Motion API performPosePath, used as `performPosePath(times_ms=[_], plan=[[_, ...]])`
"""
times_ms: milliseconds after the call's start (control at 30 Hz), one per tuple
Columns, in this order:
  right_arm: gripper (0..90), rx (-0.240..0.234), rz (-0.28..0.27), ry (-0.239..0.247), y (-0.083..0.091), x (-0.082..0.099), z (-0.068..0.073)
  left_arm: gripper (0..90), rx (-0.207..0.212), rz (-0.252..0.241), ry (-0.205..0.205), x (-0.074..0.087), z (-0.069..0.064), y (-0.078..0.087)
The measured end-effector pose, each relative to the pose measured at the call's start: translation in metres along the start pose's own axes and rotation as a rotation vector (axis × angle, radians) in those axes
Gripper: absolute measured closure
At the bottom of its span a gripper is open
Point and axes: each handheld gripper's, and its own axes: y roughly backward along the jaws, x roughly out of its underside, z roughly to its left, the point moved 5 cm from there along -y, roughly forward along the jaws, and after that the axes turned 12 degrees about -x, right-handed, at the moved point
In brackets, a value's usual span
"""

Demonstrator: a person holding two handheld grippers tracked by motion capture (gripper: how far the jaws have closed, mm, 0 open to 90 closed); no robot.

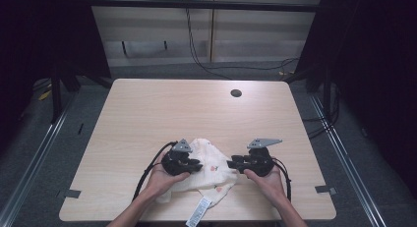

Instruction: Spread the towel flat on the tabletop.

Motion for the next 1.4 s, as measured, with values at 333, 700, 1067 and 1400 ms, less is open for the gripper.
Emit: performPosePath(times_ms=[333,700,1067,1400], plan=[[65.1,0.014,0.005,-0.008,-0.001,0.000,-0.005,86.1,0.075,-0.210,0.049,-0.036,0.004,0.056],[53.6,0.074,0.070,-0.014,-0.033,-0.011,-0.021,86.4,0.115,-0.362,0.142,-0.044,0.029,0.102],[88.8,0.014,0.032,0.061,-0.027,-0.024,-0.002,86.5,0.052,-0.405,0.189,-0.033,0.054,0.129],[86.7,0.068,-0.034,0.188,0.015,-0.042,0.025,86.4,-0.011,-0.328,0.219,-0.010,0.056,0.111]])
